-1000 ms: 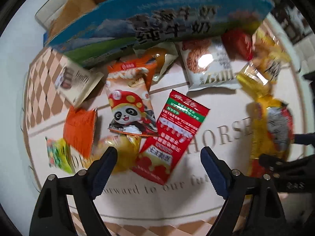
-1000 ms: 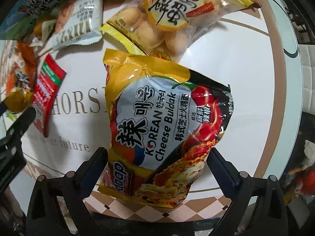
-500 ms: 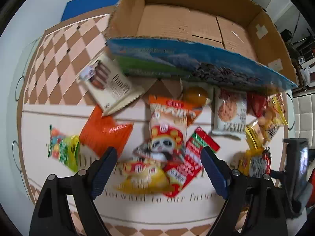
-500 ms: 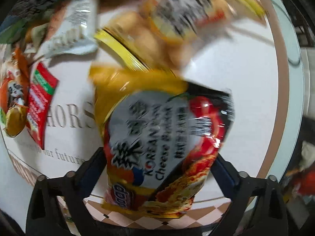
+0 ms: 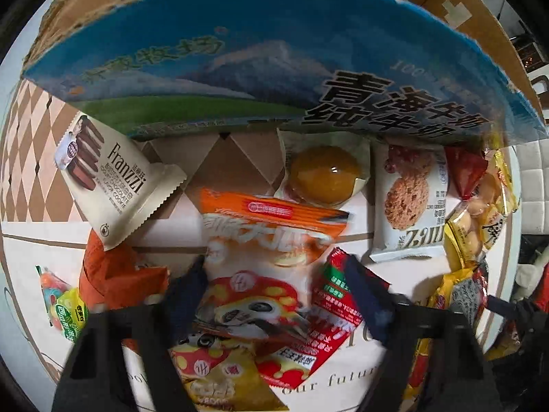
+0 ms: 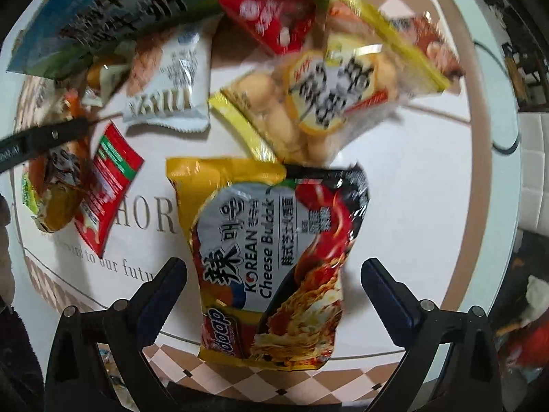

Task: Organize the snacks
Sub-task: 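Grasp the Cheese Buldak noodle pack with the right tool while the left tool grasps the panda chip bag, then lower both held packs into the cardboard box and open both tools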

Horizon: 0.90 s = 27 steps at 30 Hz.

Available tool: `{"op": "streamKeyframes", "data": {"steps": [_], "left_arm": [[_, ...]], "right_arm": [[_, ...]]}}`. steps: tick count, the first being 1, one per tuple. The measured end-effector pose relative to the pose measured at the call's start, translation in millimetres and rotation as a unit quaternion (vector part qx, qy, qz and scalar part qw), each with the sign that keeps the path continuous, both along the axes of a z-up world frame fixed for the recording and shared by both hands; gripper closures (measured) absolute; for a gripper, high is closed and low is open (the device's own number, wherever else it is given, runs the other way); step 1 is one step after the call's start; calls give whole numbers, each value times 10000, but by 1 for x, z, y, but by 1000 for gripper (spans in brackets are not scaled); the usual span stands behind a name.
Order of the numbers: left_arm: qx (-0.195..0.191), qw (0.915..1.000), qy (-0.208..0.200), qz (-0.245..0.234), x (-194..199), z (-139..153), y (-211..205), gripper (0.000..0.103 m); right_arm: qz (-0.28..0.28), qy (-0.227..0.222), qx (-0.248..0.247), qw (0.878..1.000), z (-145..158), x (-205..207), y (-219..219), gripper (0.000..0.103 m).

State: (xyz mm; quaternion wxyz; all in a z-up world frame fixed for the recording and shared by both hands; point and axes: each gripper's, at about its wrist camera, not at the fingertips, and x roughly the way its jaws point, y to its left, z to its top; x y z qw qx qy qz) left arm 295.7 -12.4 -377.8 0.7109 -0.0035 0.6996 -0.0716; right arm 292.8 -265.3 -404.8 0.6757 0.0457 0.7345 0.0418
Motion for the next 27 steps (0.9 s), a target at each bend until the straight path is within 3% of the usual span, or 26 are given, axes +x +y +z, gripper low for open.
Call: {"op": "streamKeyframes", "data": {"steps": [5, 7, 10, 16, 21, 27], "left_arm": [[-39, 9999, -73, 126, -8, 3, 2, 48], [1, 9999, -95, 112, -14, 7, 4, 48], [62, 9997, -150, 162, -24, 12, 7, 49], [90, 9988, -234, 414, -55, 28, 28, 50], [-4, 9975, -353, 608, -81, 57, 38, 50], [-420, 9952, -586, 657, -84, 115, 37, 50]], "right_arm": [[-93, 354, -209, 9991, -29, -8, -5, 0], [-177, 550, -337, 9978, -41, -10, -10, 5], [-224, 378, -332, 9985, -41, -14, -17, 15], [-335, 126, -257, 9990, -34, -34, -9, 15], [-400, -39, 18, 9992, -11, -90, -5, 15], [-396, -347, 372, 9979, 37, -139, -56, 15]]}}
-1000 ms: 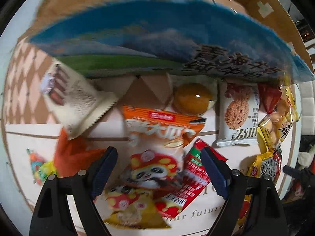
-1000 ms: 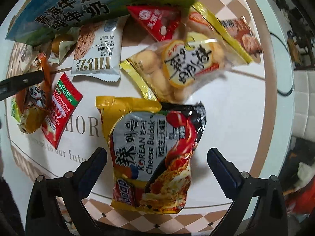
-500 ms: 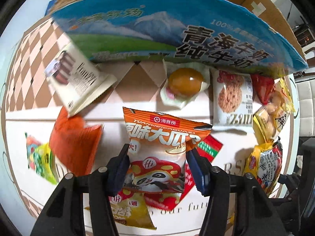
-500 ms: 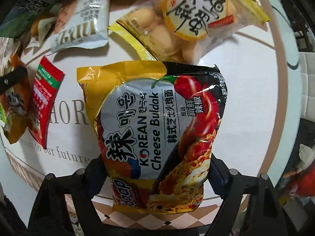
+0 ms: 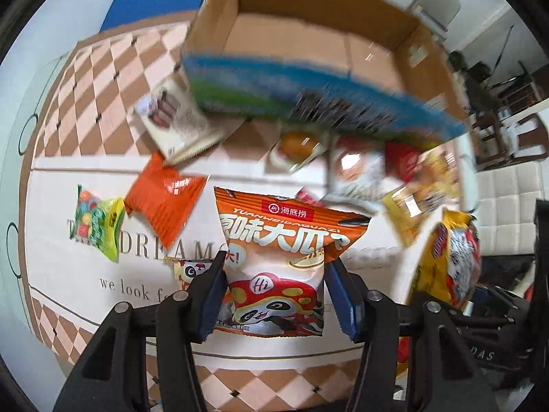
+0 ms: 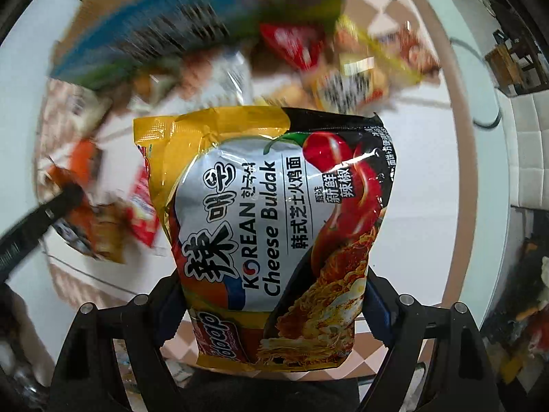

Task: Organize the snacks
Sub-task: 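Lower both held packs into the cardboard box and open both tools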

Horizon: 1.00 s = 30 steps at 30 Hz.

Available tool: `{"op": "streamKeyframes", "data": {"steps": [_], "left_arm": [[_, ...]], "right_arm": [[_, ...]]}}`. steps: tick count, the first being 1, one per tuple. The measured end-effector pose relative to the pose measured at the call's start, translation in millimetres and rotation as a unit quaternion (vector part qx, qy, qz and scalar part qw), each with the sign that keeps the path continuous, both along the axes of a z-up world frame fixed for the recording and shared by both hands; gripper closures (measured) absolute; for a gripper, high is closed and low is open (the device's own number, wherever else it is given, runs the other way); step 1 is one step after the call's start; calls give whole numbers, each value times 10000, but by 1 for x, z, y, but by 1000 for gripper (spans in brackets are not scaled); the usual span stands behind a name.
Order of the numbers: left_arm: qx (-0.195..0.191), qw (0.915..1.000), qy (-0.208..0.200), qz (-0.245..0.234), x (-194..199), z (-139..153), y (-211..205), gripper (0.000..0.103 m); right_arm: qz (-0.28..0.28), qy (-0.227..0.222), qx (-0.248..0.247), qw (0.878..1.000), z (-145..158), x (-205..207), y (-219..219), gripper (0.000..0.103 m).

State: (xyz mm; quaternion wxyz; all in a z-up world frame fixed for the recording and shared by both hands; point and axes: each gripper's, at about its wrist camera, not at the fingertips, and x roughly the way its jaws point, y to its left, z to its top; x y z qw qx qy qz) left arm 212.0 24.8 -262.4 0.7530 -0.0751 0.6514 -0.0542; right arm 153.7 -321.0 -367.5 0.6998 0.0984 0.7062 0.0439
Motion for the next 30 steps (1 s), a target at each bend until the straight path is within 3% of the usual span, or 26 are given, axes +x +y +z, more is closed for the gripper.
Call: {"op": "streamKeyframes", "data": {"steps": [2, 8, 10, 13, 18, 22, 24, 26, 30], "left_arm": [[-117, 9998, -129, -21, -2, 25, -13, 50], [-240, 9978, -611, -80, 69, 84, -24, 50], [-195, 9970, -740, -107, 98, 95, -28, 50], [-162, 9970, -745, -117, 145, 94, -32, 50], [-99, 9989, -423, -176, 217, 66, -38, 50], [-80, 9997, -11, -212, 261, 29, -43, 50], [-89, 9995, 204, -224, 277, 10, -46, 50], [-97, 9988, 392, -261, 288, -7, -49, 50], [-105, 9973, 659, -305, 303, -32, -56, 50]], "right_arm": [[-14, -157, 98, 9998, 19, -15, -3, 15], [34, -702, 293, 9971, 111, -3, -18, 15], [33, -879, 265, 9958, 133, 8, -23, 15], [47, -1037, 110, 9945, 143, 31, -28, 15], [130, -890, -67, 9959, 121, 63, -32, 15], [185, -529, -168, 9983, 62, 76, -20, 15], [221, -324, -212, 9990, 47, 82, -23, 15], [284, -165, -306, 9990, 3, 96, 14, 15], [398, 71, -436, 9982, -31, 112, 24, 15]]}}
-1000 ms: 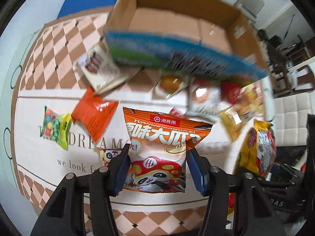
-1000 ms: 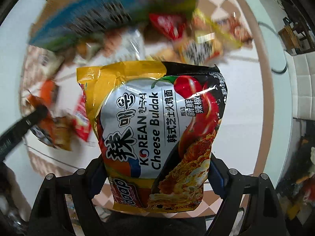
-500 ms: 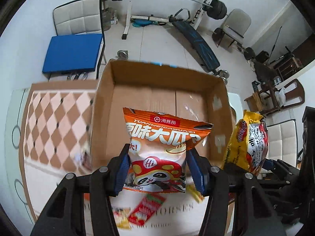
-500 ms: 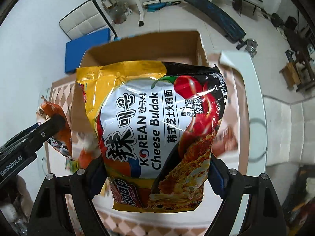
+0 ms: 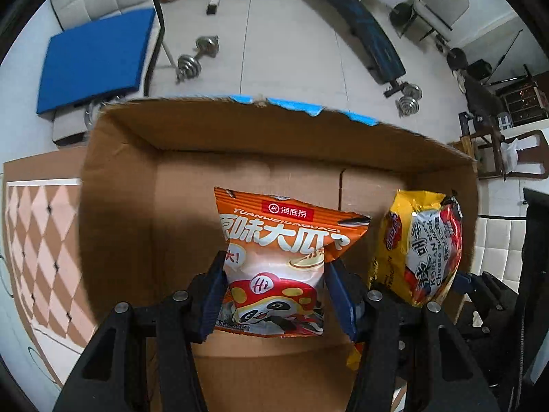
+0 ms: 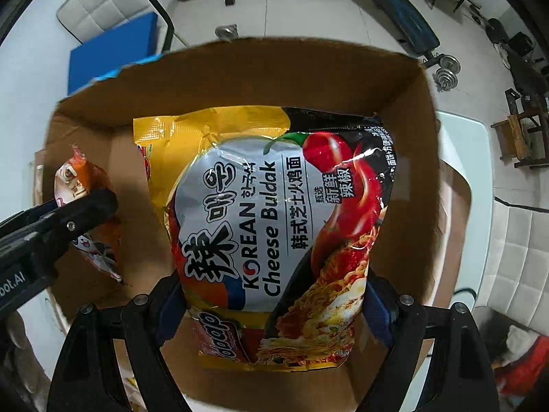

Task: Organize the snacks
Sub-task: 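Lower both held packs into the cardboard box and open both tools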

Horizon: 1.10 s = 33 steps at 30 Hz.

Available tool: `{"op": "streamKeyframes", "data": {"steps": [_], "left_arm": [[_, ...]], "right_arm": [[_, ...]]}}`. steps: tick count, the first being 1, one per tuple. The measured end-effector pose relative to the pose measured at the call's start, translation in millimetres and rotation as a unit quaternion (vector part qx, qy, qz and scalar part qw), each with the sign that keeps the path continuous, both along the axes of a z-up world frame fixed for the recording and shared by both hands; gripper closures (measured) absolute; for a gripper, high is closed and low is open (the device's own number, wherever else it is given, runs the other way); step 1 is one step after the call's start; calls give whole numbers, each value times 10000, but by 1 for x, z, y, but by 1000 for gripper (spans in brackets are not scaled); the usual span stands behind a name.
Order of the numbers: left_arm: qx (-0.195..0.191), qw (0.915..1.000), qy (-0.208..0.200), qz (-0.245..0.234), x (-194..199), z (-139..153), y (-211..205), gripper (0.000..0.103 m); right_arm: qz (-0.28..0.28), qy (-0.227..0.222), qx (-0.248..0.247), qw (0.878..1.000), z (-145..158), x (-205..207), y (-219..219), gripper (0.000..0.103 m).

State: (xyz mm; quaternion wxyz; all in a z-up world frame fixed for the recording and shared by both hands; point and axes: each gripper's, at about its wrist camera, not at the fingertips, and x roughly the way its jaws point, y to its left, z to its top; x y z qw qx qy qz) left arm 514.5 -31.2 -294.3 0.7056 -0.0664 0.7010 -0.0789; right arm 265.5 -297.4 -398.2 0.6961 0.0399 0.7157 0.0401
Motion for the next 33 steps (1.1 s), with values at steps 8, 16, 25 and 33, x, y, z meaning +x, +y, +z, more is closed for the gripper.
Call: {"op": "streamKeyframes", "data": {"steps": [8, 16, 25, 33], "left_arm": [[-59, 9997, 208, -93, 6, -17, -10, 49], [-28, 9997, 248, 66, -1, -20, -4, 27], [119, 9995, -277, 108, -24, 9, 8, 27], [370, 9932, -1063, 296, -70, 50, 17, 27]], "right_arm": [[-80, 220, 8, 9997, -35, 11, 18, 15], [-94, 465, 68, 9989, -44, 28, 17, 8], [-141, 190, -87, 9997, -5, 20, 4, 4], [-125, -415, -299, 9986, 36, -24, 4, 4]]}}
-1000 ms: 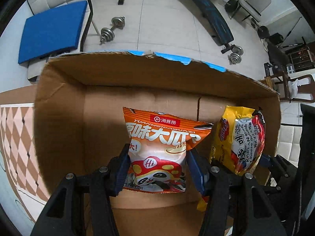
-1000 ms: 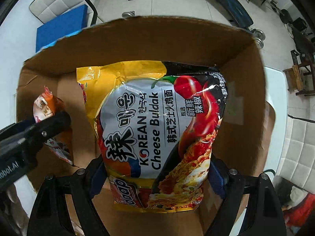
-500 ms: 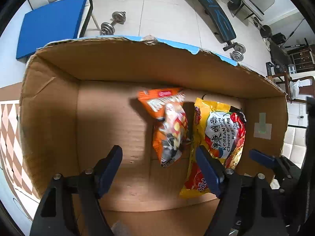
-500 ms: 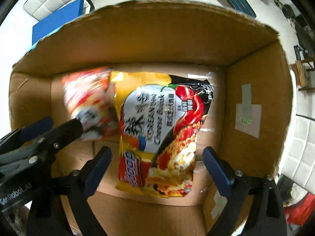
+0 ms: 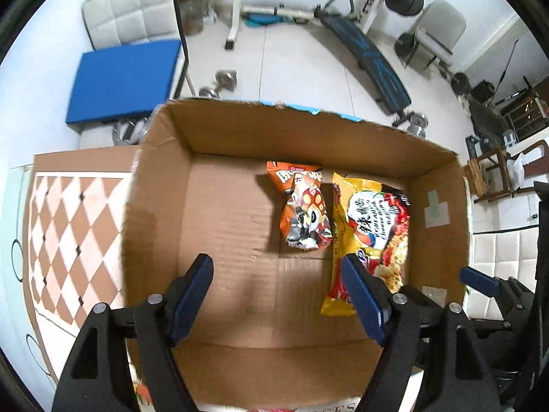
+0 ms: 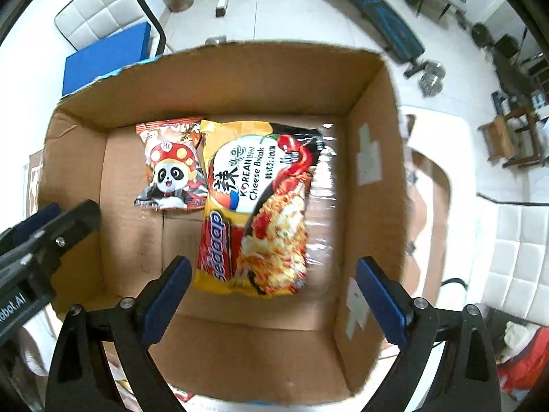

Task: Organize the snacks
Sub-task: 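Lower both held packs into the cardboard box and open both tools, then withdraw both tools from the box toward the remaining snacks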

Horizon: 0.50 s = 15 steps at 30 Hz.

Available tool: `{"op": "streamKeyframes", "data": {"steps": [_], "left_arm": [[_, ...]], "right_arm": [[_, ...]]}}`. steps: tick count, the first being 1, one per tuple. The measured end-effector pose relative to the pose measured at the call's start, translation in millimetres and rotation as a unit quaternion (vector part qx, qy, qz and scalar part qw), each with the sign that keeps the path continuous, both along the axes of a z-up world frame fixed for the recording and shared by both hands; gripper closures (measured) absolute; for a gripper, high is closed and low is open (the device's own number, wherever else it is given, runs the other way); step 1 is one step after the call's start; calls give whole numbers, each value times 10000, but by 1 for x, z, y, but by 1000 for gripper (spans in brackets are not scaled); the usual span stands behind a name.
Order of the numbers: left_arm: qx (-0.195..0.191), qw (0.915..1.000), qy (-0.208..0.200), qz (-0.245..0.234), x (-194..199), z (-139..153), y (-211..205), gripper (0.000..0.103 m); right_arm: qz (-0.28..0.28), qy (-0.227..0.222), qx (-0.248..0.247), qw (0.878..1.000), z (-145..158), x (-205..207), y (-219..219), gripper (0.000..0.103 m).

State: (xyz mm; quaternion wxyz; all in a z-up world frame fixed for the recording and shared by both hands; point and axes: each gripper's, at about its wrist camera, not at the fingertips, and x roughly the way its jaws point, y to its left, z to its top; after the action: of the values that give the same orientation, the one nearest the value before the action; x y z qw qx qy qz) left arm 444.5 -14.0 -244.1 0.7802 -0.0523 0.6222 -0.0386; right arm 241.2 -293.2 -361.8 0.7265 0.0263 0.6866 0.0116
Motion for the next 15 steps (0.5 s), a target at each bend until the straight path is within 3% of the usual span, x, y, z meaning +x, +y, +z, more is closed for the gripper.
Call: {"op": "streamKeyframes", "data": {"steps": [10, 15], "left_arm": [[447, 9948, -905, 136, -70, 54, -11, 27], [592, 9905, -1230, 155, -103, 78, -13, 27]], "right_arm": [[227, -991, -198, 9946, 69, -68, -2, 4], [219, -1223, -68, 9922, 94, -98, -3, 4]]}}
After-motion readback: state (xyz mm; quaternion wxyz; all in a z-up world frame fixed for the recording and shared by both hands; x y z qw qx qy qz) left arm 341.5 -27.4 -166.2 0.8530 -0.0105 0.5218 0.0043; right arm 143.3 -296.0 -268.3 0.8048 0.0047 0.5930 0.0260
